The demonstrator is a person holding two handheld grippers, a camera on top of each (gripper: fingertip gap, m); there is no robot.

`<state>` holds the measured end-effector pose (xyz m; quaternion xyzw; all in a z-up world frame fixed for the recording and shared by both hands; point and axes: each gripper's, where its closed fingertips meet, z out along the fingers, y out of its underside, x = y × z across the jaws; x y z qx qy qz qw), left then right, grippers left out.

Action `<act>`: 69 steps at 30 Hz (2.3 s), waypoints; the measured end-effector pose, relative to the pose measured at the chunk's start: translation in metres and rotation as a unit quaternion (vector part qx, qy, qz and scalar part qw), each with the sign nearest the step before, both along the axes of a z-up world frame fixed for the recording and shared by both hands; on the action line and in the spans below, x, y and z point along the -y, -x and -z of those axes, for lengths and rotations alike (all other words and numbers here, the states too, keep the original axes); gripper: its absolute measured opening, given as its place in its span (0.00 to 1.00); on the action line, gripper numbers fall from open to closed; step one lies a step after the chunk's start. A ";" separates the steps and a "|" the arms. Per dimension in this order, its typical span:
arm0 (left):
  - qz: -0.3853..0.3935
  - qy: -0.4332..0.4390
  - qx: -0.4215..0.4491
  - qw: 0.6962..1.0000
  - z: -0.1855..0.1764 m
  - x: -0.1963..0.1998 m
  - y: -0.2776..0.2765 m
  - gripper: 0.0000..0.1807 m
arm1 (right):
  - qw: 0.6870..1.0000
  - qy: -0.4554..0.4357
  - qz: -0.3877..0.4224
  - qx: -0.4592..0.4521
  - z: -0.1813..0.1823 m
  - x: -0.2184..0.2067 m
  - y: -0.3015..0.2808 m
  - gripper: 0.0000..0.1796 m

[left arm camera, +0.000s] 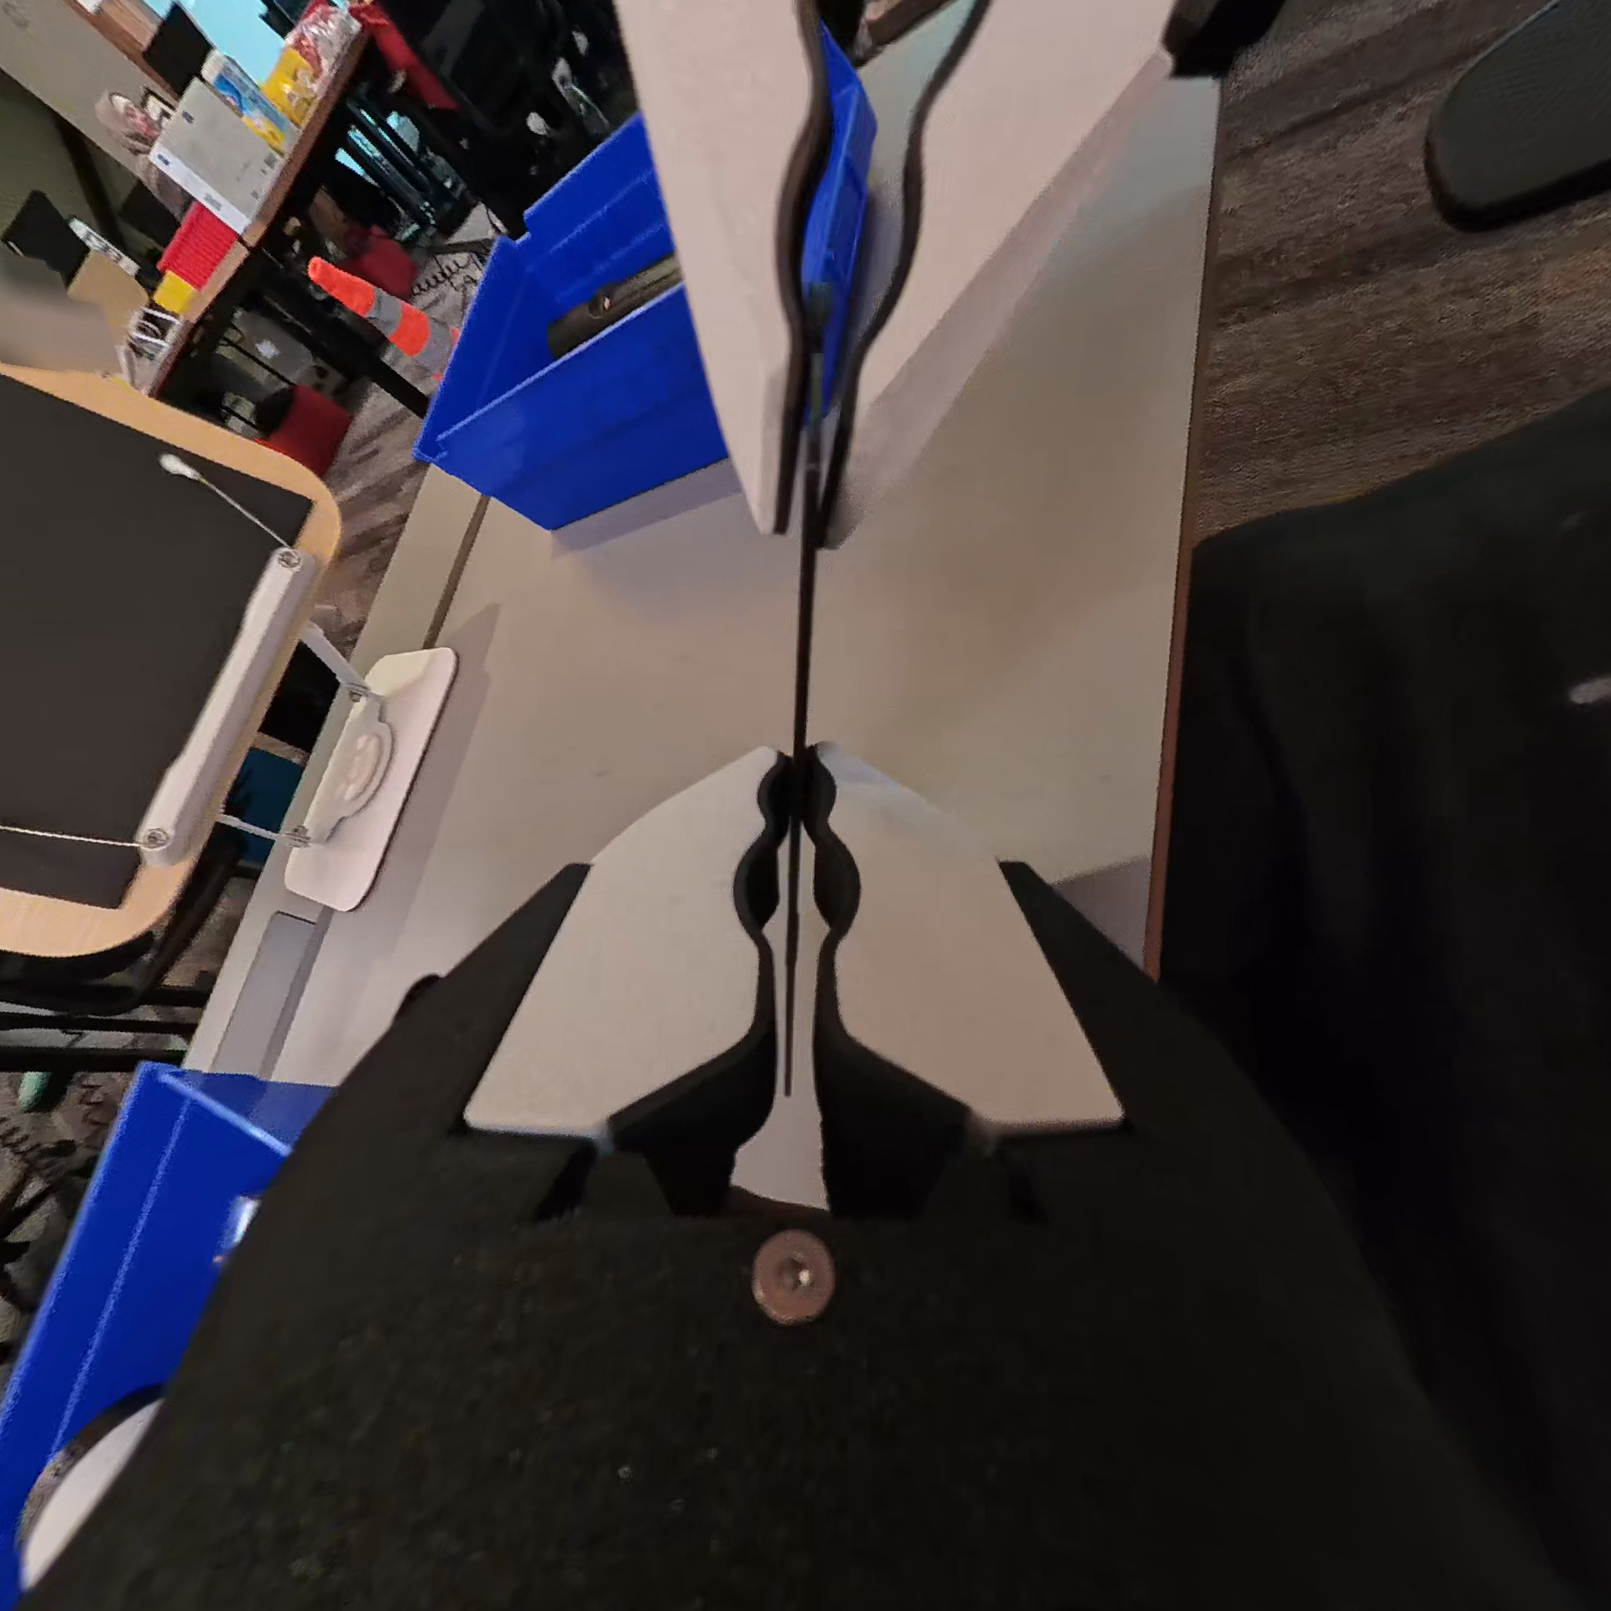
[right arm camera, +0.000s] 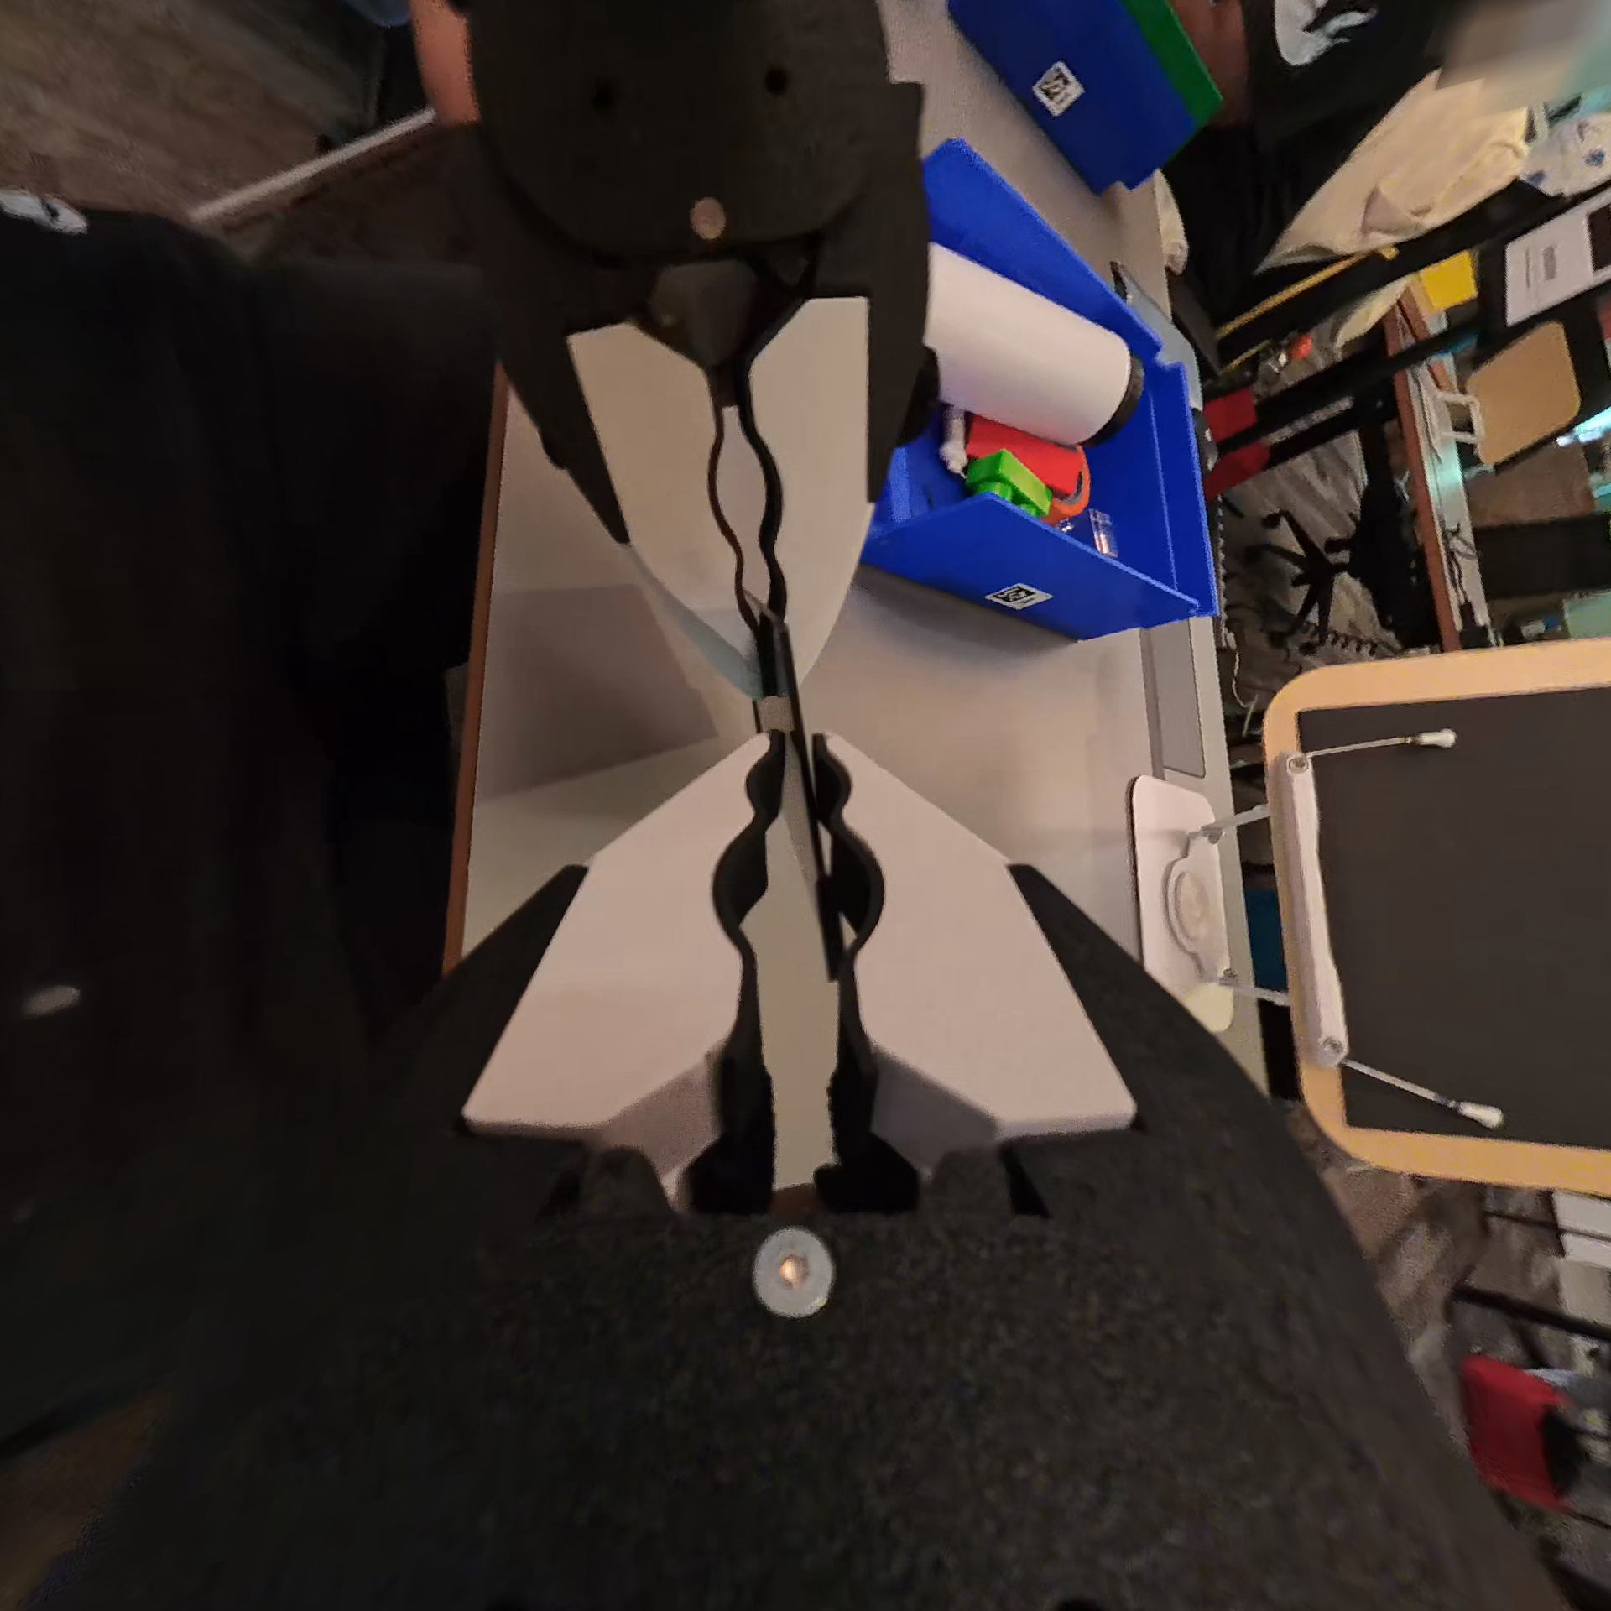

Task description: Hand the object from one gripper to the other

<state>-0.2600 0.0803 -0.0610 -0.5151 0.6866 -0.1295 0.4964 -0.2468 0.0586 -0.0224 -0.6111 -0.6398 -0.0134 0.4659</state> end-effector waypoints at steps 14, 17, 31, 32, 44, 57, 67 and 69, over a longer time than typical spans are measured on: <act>0.015 0.236 0.348 0.907 -0.096 -0.028 0.042 0.00 | 0.906 0.135 -0.033 -0.400 -0.057 -0.024 -0.025 0.28; 0.072 0.309 0.404 0.858 -0.114 -0.018 0.048 0.01 | 0.824 0.208 -0.103 -0.517 -0.060 -0.018 -0.016 0.28; 0.077 0.417 0.531 0.734 -0.124 -0.035 0.059 0.00 | 0.657 0.288 -0.112 -0.688 -0.041 -0.035 0.029 0.01; 0.077 0.420 0.527 0.734 -0.123 -0.036 0.058 0.01 | 0.659 0.293 -0.110 -0.684 -0.040 -0.036 0.028 0.01; 0.020 0.398 0.489 0.776 -0.096 -0.036 0.029 0.21 | 0.522 0.287 -0.089 -0.798 -0.058 -0.059 -0.026 0.01; 0.025 0.430 0.459 0.777 -0.063 -0.013 -0.008 0.02 | 0.508 0.283 -0.051 -0.812 -0.043 -0.053 0.017 0.01; 0.048 0.446 0.378 0.810 -0.057 -0.016 0.005 0.00 | 0.650 0.280 -0.085 -0.701 -0.038 -0.047 0.014 0.16; 0.058 0.447 0.324 0.831 -0.043 -0.015 0.010 0.00 | 0.707 0.333 -0.093 -0.617 -0.024 -0.046 0.005 0.18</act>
